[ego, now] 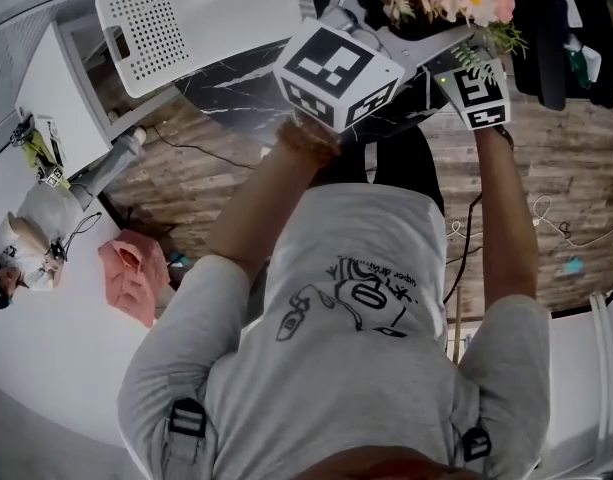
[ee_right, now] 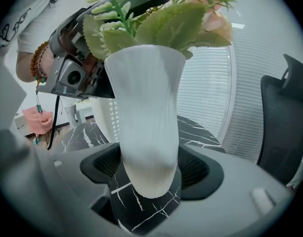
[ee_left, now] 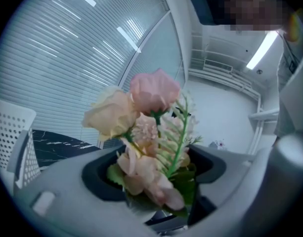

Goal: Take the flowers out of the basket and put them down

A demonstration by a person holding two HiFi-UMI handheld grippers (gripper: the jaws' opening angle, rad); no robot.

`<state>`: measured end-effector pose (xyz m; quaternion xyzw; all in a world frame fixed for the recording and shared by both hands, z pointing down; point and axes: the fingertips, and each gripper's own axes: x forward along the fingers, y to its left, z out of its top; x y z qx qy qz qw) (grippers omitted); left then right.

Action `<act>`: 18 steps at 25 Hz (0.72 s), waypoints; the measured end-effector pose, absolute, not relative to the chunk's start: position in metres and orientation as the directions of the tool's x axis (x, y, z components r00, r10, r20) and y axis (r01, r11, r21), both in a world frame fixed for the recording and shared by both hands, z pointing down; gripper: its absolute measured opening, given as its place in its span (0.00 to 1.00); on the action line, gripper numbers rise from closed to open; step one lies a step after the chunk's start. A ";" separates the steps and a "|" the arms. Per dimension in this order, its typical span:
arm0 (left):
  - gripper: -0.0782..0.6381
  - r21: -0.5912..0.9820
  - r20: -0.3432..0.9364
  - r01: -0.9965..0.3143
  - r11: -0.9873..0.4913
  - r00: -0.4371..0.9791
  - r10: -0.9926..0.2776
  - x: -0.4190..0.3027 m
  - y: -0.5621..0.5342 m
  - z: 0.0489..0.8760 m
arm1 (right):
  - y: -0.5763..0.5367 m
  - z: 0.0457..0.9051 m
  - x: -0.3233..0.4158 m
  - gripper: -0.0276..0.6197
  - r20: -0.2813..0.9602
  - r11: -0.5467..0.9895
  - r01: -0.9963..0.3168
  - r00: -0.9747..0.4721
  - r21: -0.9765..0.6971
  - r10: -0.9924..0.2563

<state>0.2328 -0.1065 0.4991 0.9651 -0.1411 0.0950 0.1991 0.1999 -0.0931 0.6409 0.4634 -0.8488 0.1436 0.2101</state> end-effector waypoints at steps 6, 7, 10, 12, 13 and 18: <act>0.62 0.348 0.250 -0.321 -0.881 0.937 -0.242 0.228 -0.107 0.498 | -0.092 0.640 0.201 0.62 0.489 0.518 -0.852 -0.482 -0.071 -0.727; 0.62 0.345 0.250 -0.320 -0.882 0.937 -0.242 0.228 -0.107 0.497 | -0.092 0.640 0.201 0.62 0.490 0.516 -0.854 -0.480 -0.070 -0.728; 0.63 0.336 0.250 -0.319 -0.886 0.937 -0.243 0.226 -0.106 0.495 | -0.090 0.639 0.202 0.63 0.492 0.510 -0.858 -0.472 -0.065 -0.732; 0.65 0.334 0.248 -0.318 -0.888 0.938 -0.242 0.224 -0.105 0.493 | -0.089 0.638 0.202 0.65 0.492 0.507 -0.859 -0.472 -0.069 -0.732; 0.65 0.332 0.248 -0.316 -0.889 0.938 -0.241 0.223 -0.105 0.492 | -0.089 0.636 0.202 0.68 0.491 0.505 -0.860 -0.473 -0.075 -0.732; 0.68 0.316 0.250 -0.318 -0.894 0.937 -0.245 0.216 -0.104 0.486 | -0.086 0.628 0.206 0.69 0.495 0.496 -0.864 -0.467 -0.080 -0.733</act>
